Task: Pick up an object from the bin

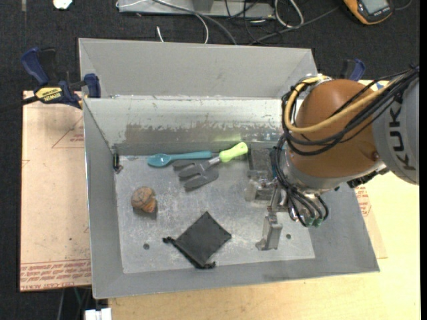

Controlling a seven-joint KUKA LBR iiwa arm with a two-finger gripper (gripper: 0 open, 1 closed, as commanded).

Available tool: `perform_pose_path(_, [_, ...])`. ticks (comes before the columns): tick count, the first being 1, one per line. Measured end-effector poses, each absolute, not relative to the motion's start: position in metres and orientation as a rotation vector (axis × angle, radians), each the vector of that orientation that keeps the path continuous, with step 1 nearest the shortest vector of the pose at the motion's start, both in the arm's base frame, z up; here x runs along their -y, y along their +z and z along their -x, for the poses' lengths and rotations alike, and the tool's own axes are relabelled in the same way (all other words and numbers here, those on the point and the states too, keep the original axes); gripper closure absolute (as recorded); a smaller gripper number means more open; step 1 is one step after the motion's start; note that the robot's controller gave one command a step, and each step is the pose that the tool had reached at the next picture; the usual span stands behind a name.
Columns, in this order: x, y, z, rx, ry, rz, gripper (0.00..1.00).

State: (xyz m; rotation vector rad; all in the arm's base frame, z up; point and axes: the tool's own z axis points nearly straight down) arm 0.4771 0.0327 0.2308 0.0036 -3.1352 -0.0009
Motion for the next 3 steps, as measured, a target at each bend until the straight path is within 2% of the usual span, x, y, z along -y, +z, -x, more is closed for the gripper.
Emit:
perform_pose_path(1, [-0.032,0.234,-0.478,3.142,-0.002,-0.001,0.0])
perform_pose_path(2, [-0.041,0.169,-0.502,3.149,-0.003,-0.022,0.0])
perform_pose_path(3, [-0.084,0.095,-0.546,3.151,-0.007,0.221,0.0])
